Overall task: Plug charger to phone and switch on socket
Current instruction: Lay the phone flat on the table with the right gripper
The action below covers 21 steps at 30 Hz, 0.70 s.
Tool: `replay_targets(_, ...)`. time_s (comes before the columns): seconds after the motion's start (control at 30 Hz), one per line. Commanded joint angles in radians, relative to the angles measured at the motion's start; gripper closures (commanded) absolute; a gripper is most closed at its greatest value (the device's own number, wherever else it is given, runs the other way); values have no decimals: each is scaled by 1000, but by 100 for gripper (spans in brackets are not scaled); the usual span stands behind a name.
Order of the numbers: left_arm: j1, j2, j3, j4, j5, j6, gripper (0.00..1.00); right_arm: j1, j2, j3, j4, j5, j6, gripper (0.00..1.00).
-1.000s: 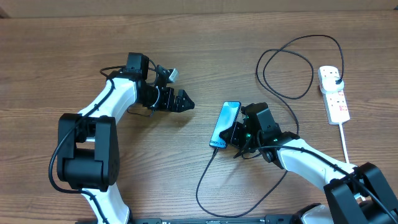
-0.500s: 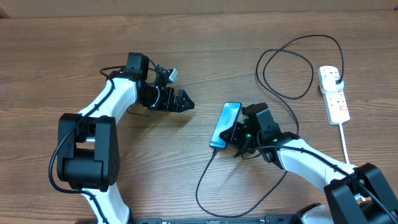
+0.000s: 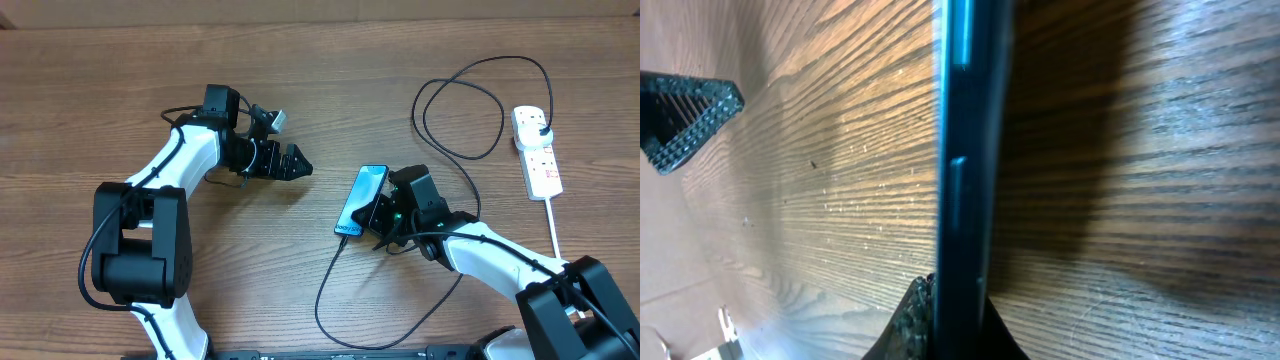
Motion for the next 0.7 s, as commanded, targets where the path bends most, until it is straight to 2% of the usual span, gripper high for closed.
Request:
replay_targets(0.0,4,-2,7,0,-2,5,0,7,26,-2,10,54,-12,91)
replay_targets(0.27,4,-2,7,0,-2,5,0,7,26,-2,27,55,-16,90)
replay_targets(0.67,4,-2,7,0,-3,5,0,7,26,-2,36,103,-15,80)
